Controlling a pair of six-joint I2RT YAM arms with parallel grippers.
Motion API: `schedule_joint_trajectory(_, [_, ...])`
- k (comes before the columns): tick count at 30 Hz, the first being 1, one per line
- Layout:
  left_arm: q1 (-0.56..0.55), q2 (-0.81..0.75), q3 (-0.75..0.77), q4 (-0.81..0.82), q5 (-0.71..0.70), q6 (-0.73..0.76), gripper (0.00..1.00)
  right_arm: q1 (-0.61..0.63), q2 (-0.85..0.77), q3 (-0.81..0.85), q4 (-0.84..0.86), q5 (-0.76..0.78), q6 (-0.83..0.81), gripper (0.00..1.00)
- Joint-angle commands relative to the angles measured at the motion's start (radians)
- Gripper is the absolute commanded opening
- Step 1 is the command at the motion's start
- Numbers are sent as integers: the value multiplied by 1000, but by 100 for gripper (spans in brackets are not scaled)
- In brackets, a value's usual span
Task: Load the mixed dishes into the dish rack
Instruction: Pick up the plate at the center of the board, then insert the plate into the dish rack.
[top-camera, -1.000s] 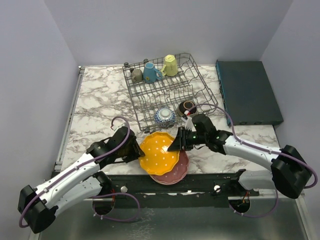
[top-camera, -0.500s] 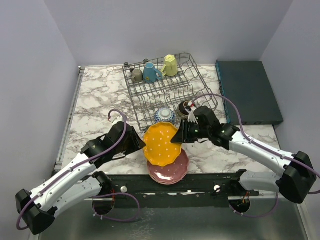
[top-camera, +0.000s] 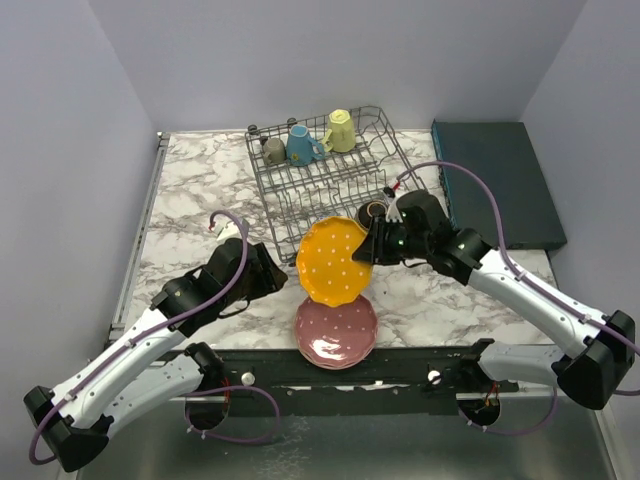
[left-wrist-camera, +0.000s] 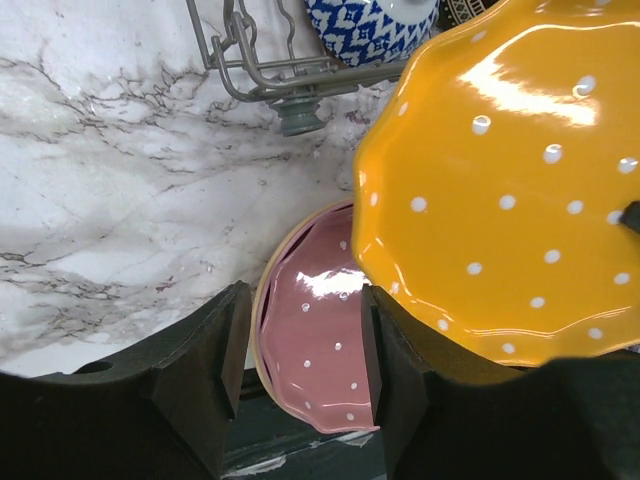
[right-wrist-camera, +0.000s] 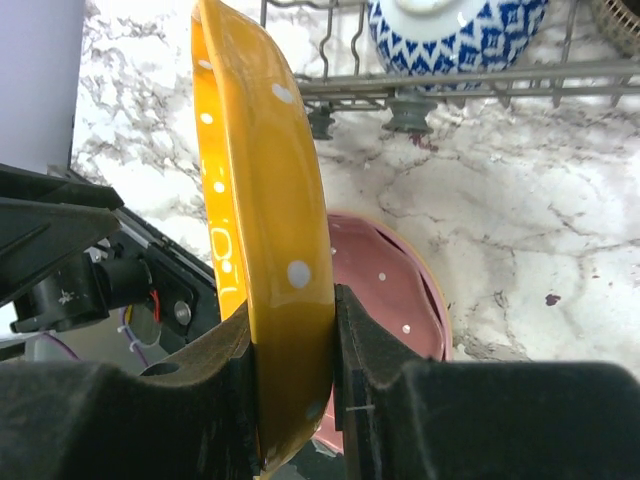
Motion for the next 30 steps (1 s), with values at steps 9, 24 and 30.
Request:
schedule_joint_trajectory(9, [-3, 9, 74, -11, -68, 169, 63, -18, 18, 305, -87, 231, -114, 0])
schedule_joint_trajectory(24, [-3, 18, 53, 63, -61, 307, 73, -104, 215, 642, -136, 391, -315, 0])
schedule_joint_trajectory(30, [-2, -3, 42, 66, -64, 306, 73, -221, 281, 715, -89, 345, -367, 0])
